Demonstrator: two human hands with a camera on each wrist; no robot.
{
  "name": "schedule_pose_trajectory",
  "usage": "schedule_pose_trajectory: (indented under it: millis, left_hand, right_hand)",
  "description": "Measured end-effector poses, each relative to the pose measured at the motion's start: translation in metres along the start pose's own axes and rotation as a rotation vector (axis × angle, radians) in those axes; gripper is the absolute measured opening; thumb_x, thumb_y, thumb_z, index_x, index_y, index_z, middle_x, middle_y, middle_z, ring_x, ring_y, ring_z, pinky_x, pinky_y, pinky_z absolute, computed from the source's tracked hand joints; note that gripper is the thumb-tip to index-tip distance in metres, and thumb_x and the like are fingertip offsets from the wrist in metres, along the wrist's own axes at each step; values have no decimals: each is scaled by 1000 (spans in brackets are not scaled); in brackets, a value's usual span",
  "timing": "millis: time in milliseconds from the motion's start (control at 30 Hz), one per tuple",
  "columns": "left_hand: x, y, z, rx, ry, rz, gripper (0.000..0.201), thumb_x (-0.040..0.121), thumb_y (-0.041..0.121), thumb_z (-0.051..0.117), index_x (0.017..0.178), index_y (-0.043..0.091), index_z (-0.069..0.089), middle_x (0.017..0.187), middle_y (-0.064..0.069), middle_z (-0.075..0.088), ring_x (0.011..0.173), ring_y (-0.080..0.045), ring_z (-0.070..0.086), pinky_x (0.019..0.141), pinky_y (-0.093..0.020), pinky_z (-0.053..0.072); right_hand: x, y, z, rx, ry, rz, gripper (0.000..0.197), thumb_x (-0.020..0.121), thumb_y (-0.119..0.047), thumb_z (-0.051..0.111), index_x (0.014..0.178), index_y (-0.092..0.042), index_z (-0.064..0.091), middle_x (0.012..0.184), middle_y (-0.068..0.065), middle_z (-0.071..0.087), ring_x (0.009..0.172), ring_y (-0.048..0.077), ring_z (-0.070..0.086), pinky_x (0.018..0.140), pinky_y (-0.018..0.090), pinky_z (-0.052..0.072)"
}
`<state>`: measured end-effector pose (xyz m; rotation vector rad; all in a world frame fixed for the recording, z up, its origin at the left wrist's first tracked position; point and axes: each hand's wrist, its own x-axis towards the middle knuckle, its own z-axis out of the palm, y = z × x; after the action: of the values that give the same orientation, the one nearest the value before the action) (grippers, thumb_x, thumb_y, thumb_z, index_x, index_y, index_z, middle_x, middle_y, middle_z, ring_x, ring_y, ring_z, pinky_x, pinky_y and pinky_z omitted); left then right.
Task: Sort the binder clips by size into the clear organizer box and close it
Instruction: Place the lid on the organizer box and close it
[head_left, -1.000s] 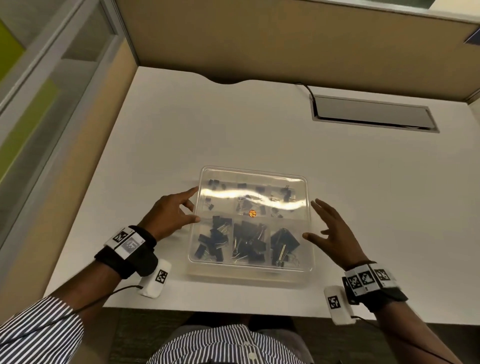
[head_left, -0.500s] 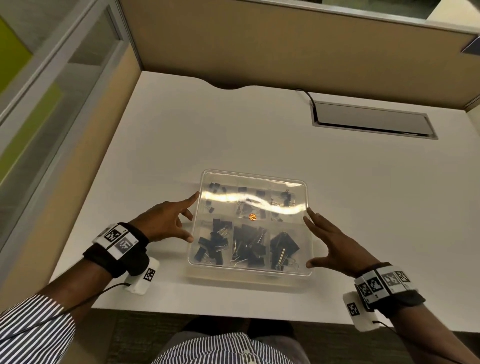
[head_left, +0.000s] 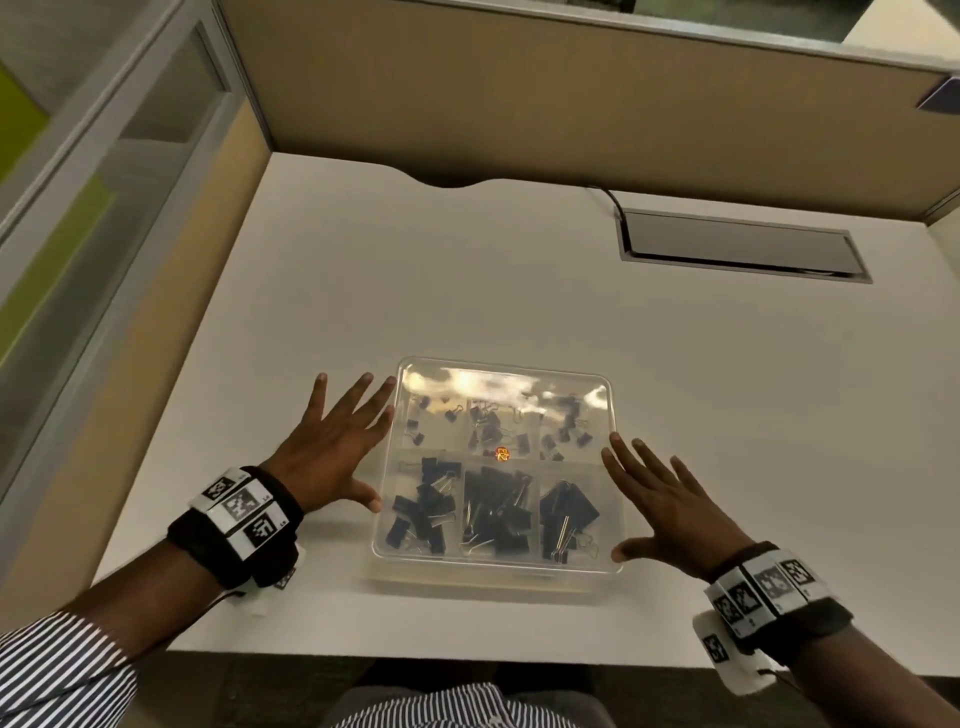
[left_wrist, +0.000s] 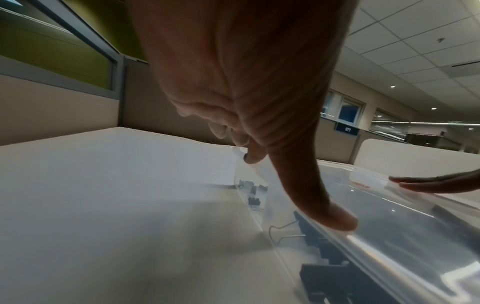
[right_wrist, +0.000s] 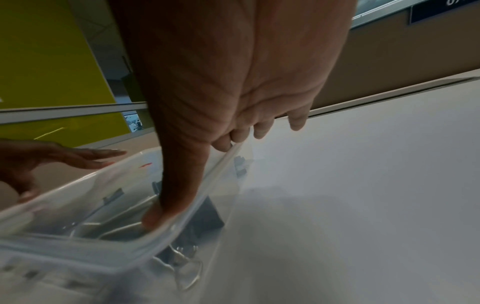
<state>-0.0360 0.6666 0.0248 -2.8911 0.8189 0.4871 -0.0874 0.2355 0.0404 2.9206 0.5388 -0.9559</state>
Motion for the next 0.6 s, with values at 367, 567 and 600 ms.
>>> schedule_pose_trajectory:
  millis: [367, 567, 600]
  left_hand:
    - [-5, -3, -3, -61, -53, -79, 124, 61, 85, 57, 156, 26, 4, 158, -7, -27, 145, -28, -28, 111, -57, -20]
    - [-12, -1, -4, -222, -77, -123, 124, 63, 81, 62, 154, 33, -6, 158, -1, -28, 147, -22, -22, 118, -55, -7]
    - [-15, -2, -3, -269, -75, -129, 123, 64, 80, 63, 154, 35, -7, 158, 2, -28, 148, -19, -19, 119, -53, -6]
  right_hand:
    - [0, -8, -6, 115, -12, 32, 126, 73, -63, 71, 152, -27, -21, 155, -11, -34, 144, 14, -25, 121, 42, 7]
    - [0, -13, -6, 166, 33, 36, 126, 73, -52, 77, 154, -25, -15, 156, -10, -31, 144, 12, -23, 121, 38, 12]
    - [-1, -13, -6, 196, 43, 31, 126, 73, -49, 79, 154, -27, -14, 156, -11, -30, 144, 12, -22, 121, 38, 13]
